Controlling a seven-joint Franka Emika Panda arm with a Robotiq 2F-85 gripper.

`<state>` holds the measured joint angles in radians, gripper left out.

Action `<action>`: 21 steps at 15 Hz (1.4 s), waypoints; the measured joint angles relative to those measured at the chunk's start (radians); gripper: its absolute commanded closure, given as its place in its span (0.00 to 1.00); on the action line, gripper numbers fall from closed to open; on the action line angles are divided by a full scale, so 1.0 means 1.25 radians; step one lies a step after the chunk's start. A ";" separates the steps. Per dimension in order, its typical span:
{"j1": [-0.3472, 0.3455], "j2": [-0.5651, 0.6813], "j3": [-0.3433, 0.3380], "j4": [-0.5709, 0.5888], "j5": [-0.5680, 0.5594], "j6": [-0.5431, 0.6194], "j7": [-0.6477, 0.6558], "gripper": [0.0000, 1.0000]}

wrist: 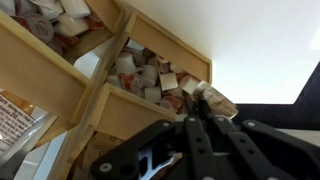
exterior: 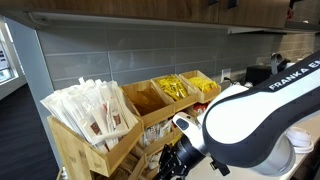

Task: Put one brown sachet from the counter on the middle shelf of the stand on the left

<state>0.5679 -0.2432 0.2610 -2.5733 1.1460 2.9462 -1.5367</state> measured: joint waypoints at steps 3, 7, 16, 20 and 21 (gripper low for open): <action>0.002 0.001 -0.001 0.011 0.016 0.008 -0.018 0.98; 0.031 0.001 -0.014 0.068 0.171 0.075 -0.168 0.98; 0.017 0.018 -0.032 0.173 0.622 0.097 -0.610 0.98; -0.023 0.047 -0.029 0.192 0.787 0.074 -0.790 0.98; -0.034 0.056 -0.027 0.197 0.828 0.062 -0.834 0.98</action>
<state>0.5248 -0.1736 0.2277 -2.3270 2.1816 3.0233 -2.5797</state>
